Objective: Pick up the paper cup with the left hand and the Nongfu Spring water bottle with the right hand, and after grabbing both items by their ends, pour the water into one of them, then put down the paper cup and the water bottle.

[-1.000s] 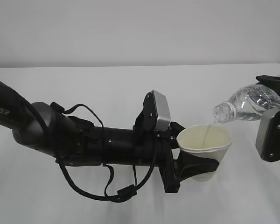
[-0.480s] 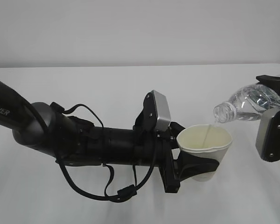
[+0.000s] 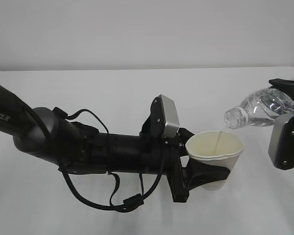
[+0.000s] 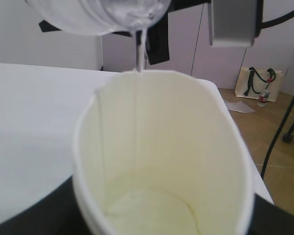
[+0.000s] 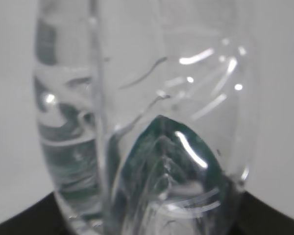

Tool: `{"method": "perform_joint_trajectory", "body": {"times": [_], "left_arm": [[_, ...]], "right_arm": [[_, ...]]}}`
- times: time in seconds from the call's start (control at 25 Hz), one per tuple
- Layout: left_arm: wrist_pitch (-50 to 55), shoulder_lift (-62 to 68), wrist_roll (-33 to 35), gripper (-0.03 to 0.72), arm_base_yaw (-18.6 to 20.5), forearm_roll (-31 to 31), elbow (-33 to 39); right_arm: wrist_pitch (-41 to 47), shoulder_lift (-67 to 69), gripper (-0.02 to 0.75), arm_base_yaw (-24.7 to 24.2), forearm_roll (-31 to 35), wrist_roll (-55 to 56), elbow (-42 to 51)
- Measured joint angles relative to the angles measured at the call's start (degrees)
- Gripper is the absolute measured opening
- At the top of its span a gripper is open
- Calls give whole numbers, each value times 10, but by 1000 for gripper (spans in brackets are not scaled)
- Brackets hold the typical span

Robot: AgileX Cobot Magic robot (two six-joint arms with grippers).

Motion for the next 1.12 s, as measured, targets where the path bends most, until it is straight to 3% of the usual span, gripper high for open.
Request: {"method": "perform_joint_trajectory", "body": {"times": [1.12], "left_arm": [[0, 0, 0, 420, 0, 0, 0]], "right_arm": [[-2, 0, 395, 0, 0, -1, 0]]}}
